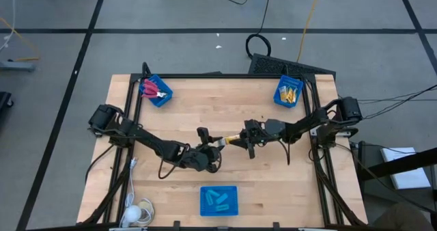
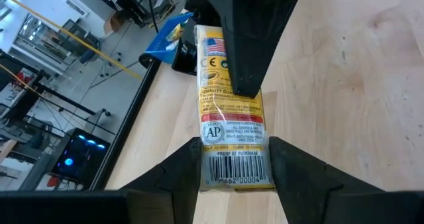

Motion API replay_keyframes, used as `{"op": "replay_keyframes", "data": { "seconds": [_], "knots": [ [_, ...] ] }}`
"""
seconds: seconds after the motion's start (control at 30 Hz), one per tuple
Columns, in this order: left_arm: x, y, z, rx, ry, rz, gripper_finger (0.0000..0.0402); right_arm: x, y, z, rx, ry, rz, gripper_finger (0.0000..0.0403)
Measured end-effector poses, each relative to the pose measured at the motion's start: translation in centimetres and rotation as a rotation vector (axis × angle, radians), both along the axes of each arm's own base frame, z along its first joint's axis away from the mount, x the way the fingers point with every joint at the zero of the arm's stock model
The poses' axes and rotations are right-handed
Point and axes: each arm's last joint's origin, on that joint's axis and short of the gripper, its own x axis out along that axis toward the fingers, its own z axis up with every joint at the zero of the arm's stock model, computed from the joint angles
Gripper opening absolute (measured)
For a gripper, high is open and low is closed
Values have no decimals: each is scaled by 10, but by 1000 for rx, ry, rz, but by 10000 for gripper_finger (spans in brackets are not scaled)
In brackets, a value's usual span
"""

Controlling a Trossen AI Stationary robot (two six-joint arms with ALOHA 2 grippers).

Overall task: Pick & Place School Supplies
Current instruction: Put the crayon box into the right blue bin

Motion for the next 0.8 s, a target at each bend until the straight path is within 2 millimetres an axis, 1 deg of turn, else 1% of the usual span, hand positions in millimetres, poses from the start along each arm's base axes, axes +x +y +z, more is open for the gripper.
{"op": "replay_keyframes", "data": {
  "seconds": [0.13,0.2,0.27,0.37,0.5,0.57,0.67,0.8],
  "knots": [
    [0,-3,1,-57,-46,17,172,0,0,0,-13,-1,4,26],
    [-2,-8,5,-84,-75,12,172,0,1,0,-17,-4,12,31],
    [-6,-14,11,-68,-79,-17,172,0,1,2,-19,-16,22,39],
    [-14,-22,23,-52,-84,-56,172,-2,1,1,-20,-19,36,41],
    [-29,-25,47,-80,-103,-76,172,-7,0,4,-19,-35,53,28],
    [-38,-23,56,-109,-101,-88,172,-11,0,8,-19,-50,54,25],
    [-57,-15,62,-175,-104,-136,172,-21,0,12,-33,-63,53,28],
    [-88,4,54,-283,-144,-198,172,-42,-1,18,-55,-92,50,35]
  ]
}}
